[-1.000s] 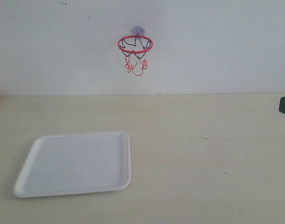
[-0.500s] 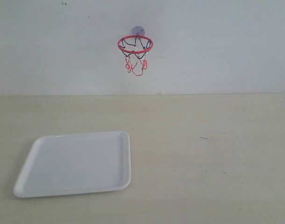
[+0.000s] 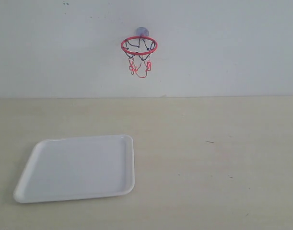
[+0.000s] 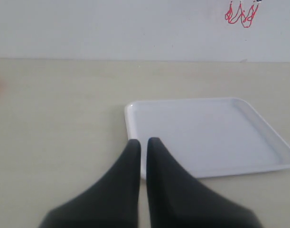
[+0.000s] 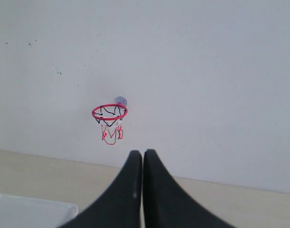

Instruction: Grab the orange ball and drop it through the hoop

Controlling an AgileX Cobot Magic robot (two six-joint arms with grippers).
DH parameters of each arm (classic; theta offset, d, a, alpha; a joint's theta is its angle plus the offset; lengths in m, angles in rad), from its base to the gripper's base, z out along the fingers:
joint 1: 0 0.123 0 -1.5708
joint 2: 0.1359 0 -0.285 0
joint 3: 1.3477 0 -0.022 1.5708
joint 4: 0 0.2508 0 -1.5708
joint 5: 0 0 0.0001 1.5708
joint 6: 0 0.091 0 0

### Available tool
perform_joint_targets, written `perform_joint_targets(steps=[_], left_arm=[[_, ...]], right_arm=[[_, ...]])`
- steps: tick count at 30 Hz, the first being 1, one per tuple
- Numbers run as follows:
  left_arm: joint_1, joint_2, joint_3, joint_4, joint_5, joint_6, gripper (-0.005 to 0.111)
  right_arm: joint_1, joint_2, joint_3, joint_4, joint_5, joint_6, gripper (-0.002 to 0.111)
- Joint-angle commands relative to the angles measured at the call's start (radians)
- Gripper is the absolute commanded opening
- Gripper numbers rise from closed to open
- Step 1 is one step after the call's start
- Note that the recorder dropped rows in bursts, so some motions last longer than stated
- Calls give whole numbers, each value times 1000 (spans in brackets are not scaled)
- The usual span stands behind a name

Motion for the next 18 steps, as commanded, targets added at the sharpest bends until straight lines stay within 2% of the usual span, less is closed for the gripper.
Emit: perform_joint_targets(steps=[1,10,18], left_arm=[[2,-4,4,-11,-2,3,4],[2,-4,4,-11,-2,3,4],[2,-4,4,-11,-2,3,4]], right_arm=[[-1,-13,3,-41,13,66,0],[-1,-13,3,-628,54,630,0],[-1,-13,7,-820,41,736,0]])
